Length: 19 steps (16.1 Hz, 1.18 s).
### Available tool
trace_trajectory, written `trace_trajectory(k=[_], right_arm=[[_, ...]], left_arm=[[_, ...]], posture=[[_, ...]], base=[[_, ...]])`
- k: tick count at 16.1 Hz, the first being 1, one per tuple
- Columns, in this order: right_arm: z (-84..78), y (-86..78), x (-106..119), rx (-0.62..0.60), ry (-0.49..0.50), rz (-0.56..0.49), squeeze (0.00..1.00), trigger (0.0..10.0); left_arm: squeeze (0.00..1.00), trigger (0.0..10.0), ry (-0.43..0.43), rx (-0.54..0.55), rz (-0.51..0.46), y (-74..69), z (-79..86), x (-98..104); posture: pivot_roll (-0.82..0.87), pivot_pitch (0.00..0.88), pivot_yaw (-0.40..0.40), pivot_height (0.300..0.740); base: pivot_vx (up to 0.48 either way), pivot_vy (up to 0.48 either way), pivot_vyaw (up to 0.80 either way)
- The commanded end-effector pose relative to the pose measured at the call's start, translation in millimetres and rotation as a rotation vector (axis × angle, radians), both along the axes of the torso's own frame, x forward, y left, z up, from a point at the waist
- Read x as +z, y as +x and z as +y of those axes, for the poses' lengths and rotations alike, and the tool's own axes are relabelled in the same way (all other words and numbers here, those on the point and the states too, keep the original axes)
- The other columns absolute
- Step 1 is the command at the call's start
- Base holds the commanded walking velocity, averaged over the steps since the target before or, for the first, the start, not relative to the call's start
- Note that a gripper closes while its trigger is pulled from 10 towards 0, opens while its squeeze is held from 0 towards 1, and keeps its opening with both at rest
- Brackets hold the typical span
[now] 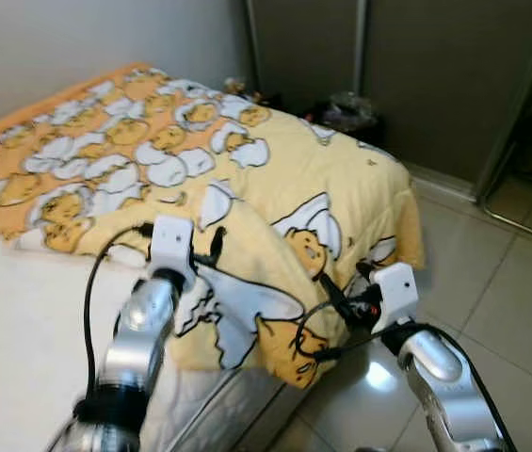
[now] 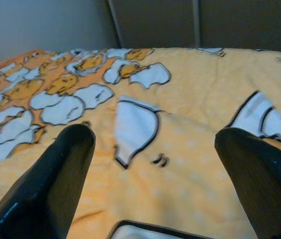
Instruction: Clean up the room
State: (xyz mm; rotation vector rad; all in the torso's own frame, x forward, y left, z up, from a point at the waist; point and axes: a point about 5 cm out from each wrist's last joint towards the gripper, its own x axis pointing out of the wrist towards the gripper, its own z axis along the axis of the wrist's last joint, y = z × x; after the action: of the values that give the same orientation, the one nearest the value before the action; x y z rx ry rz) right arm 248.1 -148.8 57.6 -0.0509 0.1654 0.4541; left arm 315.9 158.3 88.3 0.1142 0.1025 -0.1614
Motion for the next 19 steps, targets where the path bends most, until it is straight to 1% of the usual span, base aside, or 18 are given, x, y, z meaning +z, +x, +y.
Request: trace_trajectory(k=[1, 2, 3, 4, 5, 6, 8, 9, 10, 11, 12, 13, 14, 15, 16, 17, 18, 19], right_arm=[[6.4, 0.0, 5.1, 0.027, 0.023, -0.008, 0.00, 10.0], [7.6, -2.6, 5.2, 0.033, 0.028, -0.008, 0.00, 10.0], [7.7, -3.3, 5.9, 0.035, 0.031, -0.010, 0.00, 10.0], [9.0, -5.2, 8.7, 0.055, 0.032, -0.016, 0.00, 10.0], [11.3, -7.7, 12.9, 0.090, 0.040, -0.017, 0.00, 10.0], [14.8, -14.0, 15.4, 0.162, 0.032, -0.004, 0.00, 10.0], [16.2, -22.4, 11.5, 0.212, 0.015, 0.016, 0.00, 10.0], [17.5, -26.1, 8.2, 0.233, 0.009, 0.030, 0.00, 10.0], [20.5, -33.0, 3.2, 0.261, 0.002, 0.055, 0.00, 10.0], [22.1, -37.1, 1.1, 0.270, 0.006, 0.070, 0.00, 10.0], [22.4, -39.0, 0.7, 0.272, 0.010, 0.076, 0.00, 10.0], [23.6, -42.1, -1.5, 0.274, 0.021, 0.091, 0.00, 10.0], [24.2, -42.7, -2.5, 0.274, 0.026, 0.096, 0.00, 10.0], [26.7, -43.2, -3.8, 0.284, 0.030, 0.097, 0.00, 10.0], [31.3, -43.6, -5.9, 0.310, 0.023, 0.092, 0.00, 10.0], [32.5, -43.0, -7.0, 0.314, 0.018, 0.090, 0.00, 10.0], [32.7, -42.4, -7.4, 0.312, 0.018, 0.089, 0.00, 10.0], [33.1, -40.0, -7.1, 0.295, 0.022, 0.082, 0.00, 10.0]], left_arm=[[0.00, 10.0, 0.023, 0.012, 0.036, 5.8, 10.0, -3.4], [0.00, 10.0, 0.024, 0.038, 0.121, 9.2, 19.2, -16.2], [0.00, 10.0, 0.024, 0.046, 0.165, 8.9, 22.3, -23.1], [0.00, 10.0, 0.026, 0.059, 0.251, 6.3, 28.0, -37.5], [0.00, 10.0, 0.014, 0.065, 0.304, 2.1, 30.4, -46.9], [0.00, 10.0, -0.002, 0.079, 0.344, -3.2, 35.0, -55.1], [0.00, 10.0, -0.023, 0.118, 0.349, -13.2, 50.0, -58.8], [0.00, 10.0, -0.020, 0.138, 0.348, -21.4, 60.3, -61.2], [0.00, 10.0, -0.008, 0.178, 0.363, -41.6, 79.1, -67.7], [0.00, 10.0, -0.003, 0.202, 0.375, -58.1, 89.7, -71.5], [0.00, 10.0, -0.005, 0.212, 0.373, -67.0, 93.9, -71.7], [0.00, 10.0, -0.030, 0.237, 0.368, -92.2, 100.6, -67.9], [0.00, 10.0, -0.059, 0.236, 0.367, -104.6, 97.9, -66.3], [0.00, 10.0, -0.093, 0.223, 0.376, -115.0, 89.5, -66.2], [0.00, 10.0, -0.164, 0.193, 0.394, -125.4, 72.8, -65.6], [0.00, 10.0, -0.206, 0.180, 0.402, -128.5, 64.3, -63.6], [0.00, 10.0, -0.225, 0.176, 0.403, -129.2, 61.1, -62.7], [0.00, 10.0, -0.258, 0.161, 0.405, -133.3, 53.5, -57.8]], posture=[[-0.20, 0.000, 0.188, 0.740], [-0.21, 0.000, 0.191, 0.740], [-0.21, 0.000, 0.190, 0.740], [-0.22, 0.000, 0.190, 0.740], [-0.24, 0.000, 0.186, 0.740], [-0.25, 0.021, 0.187, 0.740], [-0.25, 0.047, 0.191, 0.740], [-0.24, 0.056, 0.189, 0.740], [-0.21, 0.067, 0.182, 0.740], [-0.20, 0.070, 0.177, 0.740], [-0.18, 0.074, 0.172, 0.740], [-0.17, 0.076, 0.165, 0.740], [-0.14, 0.081, 0.150, 0.740], [-0.12, 0.087, 0.144, 0.740], [-0.11, 0.091, 0.140, 0.740], [-0.10, 0.092, 0.139, 0.740], [-0.10, 0.092, 0.139, 0.740], [-0.10, 0.093, 0.139, 0.740]], base=[[0.000, 0.000, 0.00], [0.000, 0.000, 0.00], [0.000, 0.000, 0.00], [0.000, 0.000, 0.00], [0.000, 0.000, 0.00], [0.000, 0.000, 0.00], [0.000, 0.000, 0.00], [0.000, 0.000, 0.00], [0.000, 0.000, 0.00], [0.000, 0.000, 0.00], [0.000, 0.000, 0.00], [0.000, 0.000, 0.00], [0.000, 0.000, 0.00], [0.000, 0.000, 0.00], [0.000, 0.000, 0.00], [0.000, 0.000, 0.00], [0.000, 0.000, 0.00], [0.000, 0.000, 0.00]])
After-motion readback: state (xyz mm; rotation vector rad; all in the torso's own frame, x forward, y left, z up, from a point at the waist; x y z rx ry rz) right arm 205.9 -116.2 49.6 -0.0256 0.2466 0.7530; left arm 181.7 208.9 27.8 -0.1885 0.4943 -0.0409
